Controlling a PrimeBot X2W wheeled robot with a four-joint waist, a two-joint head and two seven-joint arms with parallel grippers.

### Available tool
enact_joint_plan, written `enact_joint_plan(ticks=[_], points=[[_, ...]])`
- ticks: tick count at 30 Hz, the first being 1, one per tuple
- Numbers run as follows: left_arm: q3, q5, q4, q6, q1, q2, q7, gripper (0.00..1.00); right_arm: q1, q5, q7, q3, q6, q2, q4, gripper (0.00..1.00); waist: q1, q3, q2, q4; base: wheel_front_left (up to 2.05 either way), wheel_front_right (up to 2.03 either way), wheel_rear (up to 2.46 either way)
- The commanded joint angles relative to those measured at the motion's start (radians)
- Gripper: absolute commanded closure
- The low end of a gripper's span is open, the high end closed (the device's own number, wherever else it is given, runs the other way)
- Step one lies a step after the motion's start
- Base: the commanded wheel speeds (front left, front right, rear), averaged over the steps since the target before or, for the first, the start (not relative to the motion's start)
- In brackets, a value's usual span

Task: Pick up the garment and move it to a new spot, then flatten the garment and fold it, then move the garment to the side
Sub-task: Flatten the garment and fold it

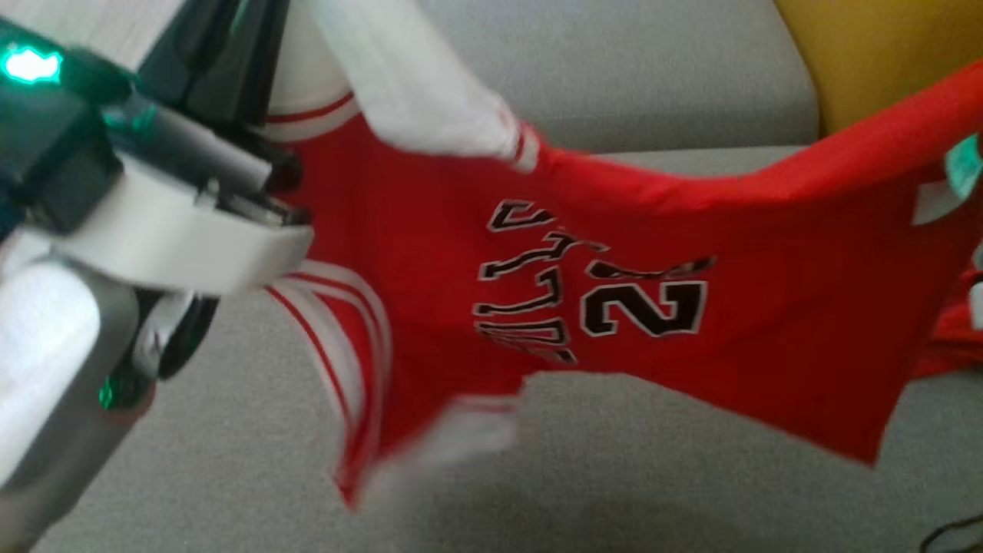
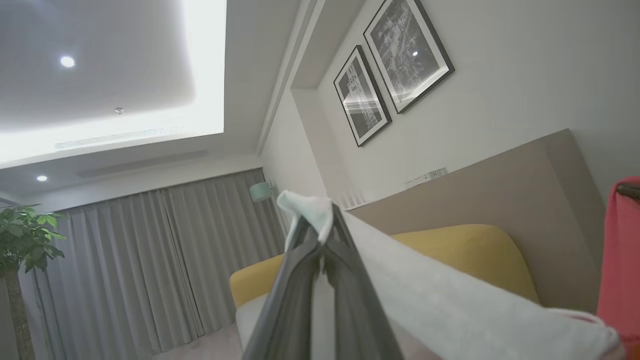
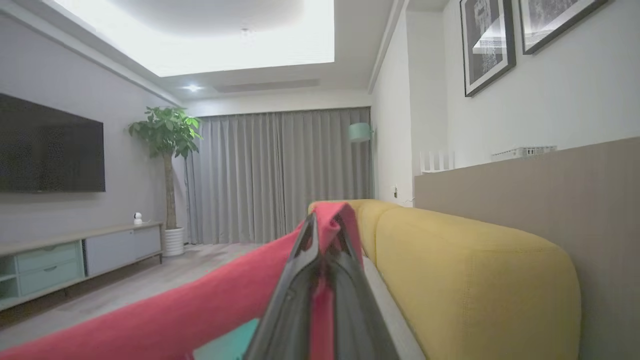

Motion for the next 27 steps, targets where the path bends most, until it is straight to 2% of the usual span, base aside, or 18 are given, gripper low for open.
enact_joint_plan(ticks=[1, 4, 5, 8, 12, 13, 14, 21, 27], points=[[0.062, 0.002, -0.006, -0.003, -0.055, 0.029, 0.011, 1.0, -0.054, -0.003, 0.013, 0.019, 0.007, -0.019, -0.029, 1.0, 0.0001, 0.013, 0.0, -0.008, 0.0, 0.0, 0.0], [0.06, -0.031, 0.053, -0.024, -0.098, 0.003, 0.029, 1.0, -0.098, -0.001, 0.047, 0.021, 0.007, -0.033, 0.005, 1.0, 0.0001, 0.048, 0.0, -0.019, 0.0, 0.0, 0.0], [0.054, -0.039, 0.113, -0.046, -0.133, -0.005, 0.039, 1.0, -0.138, -0.007, 0.063, 0.038, 0.007, -0.048, 0.055, 1.0, 0.0001, 0.084, 0.0, -0.027, 0.0, 0.0, 0.0], [0.054, -0.058, 0.194, -0.074, -0.205, -0.029, 0.057, 1.0, -0.24, -0.032, 0.077, 0.062, 0.007, -0.056, 0.15, 1.0, 0.0001, 0.168, 0.0, -0.045, 0.0, 0.0, 0.0], [0.042, -0.026, 0.348, -0.129, -0.344, -0.048, 0.055, 1.0, -0.446, -0.085, 0.044, 0.109, 0.007, -0.067, 0.327, 1.0, 0.0001, 0.261, 0.0, -0.061, 0.0, 0.0, 0.0], [0.027, 0.009, 0.444, -0.158, -0.425, -0.056, 0.054, 1.0, -0.556, -0.113, 0.019, 0.116, 0.007, -0.061, 0.429, 1.0, 0.0001, 0.301, 0.0, -0.061, 0.0, 0.0, 0.0], [0.021, 0.024, 0.495, -0.169, -0.464, -0.065, 0.048, 1.0, -0.608, -0.129, 0.005, 0.115, 0.007, -0.054, 0.484, 1.0, 0.0001, 0.313, 0.0, -0.06, 0.0, 0.0, 0.0], [0.007, 0.121, 0.791, -0.199, -0.723, -0.15, -0.072, 1.0, -0.941, -0.3, -0.137, 0.08, 0.007, -0.017, 0.846, 1.0, 0.0001, 0.371, 0.0, -0.045, 0.0, 0.0, 0.0], [0.013, 0.119, 0.94, -0.208, -0.82, -0.232, -0.163, 1.0, -1.089, -0.419, -0.24, 0.034, 0.007, 0.005, 1.04, 1.0, 0.0001, 0.453, 0.0, 0.004, 0.0, 0.0, 0.0]])
